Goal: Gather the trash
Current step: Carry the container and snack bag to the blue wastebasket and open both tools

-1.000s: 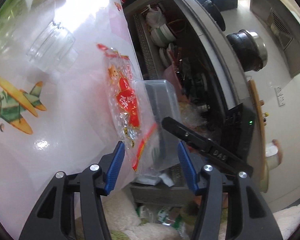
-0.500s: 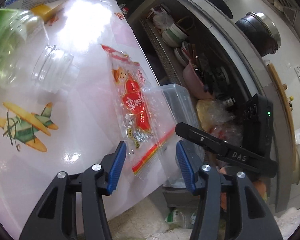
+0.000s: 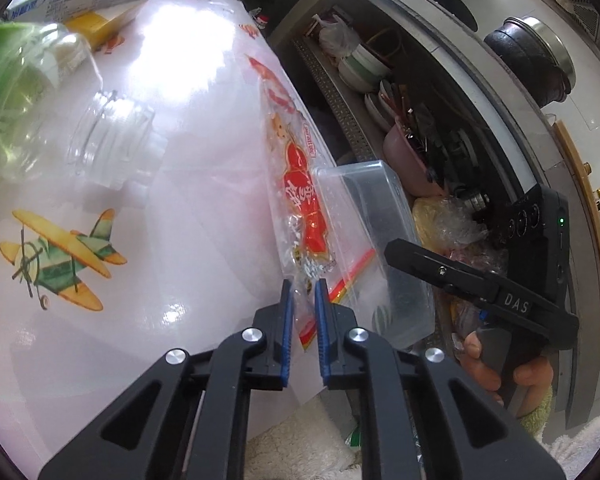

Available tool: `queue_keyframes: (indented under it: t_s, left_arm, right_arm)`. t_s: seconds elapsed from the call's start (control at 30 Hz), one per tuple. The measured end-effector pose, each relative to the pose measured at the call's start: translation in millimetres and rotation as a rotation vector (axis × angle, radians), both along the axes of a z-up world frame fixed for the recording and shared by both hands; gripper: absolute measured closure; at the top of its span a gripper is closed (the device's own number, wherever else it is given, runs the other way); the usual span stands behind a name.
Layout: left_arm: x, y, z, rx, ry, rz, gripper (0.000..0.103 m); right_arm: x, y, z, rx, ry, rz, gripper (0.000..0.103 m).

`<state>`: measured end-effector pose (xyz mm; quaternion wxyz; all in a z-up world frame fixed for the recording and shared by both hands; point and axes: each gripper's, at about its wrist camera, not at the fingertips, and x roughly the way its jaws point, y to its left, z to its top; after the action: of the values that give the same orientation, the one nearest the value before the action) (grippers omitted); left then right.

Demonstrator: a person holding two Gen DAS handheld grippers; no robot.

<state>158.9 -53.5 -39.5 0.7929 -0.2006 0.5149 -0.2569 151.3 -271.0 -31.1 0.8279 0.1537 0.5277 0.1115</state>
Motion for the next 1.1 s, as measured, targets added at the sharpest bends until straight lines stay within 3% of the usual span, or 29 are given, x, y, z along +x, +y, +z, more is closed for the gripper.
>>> queue_keyframes:
  t_s: [0.13, 0.33, 0.57, 0.7, 0.83, 1.1]
  left_arm:
    - [0, -1, 12, -0.001, -0.036, -0.015, 0.096]
    - [4, -14, 36, -0.02, -0.099, -0.07, 0.098]
    - [24, -62, 53, -0.009, -0.128, -0.193, 0.098]
    - [45, -111, 48, 0.087, -0.093, -0.292, 0.098]
    - [75, -167, 26, 0.218, 0.004, -0.389, 0.098]
    - [130, -256, -33, 0.481, 0.076, -0.54, 0.098]
  right_arm:
    - [-2, -22, 11, 0.034, -0.027, -0.058, 0.023]
    - [-12, -74, 27, 0.005, -0.079, -0.212, 0.023]
    - [-33, -138, 18, 0.011, -0.068, -0.409, 0.023]
    - [-43, -170, -6, 0.027, -0.023, -0.503, 0.023]
    - [-40, -197, -38, 0.07, 0.04, -0.581, 0.023]
    - [9, -234, -111, 0.129, 0.181, -0.693, 0.022]
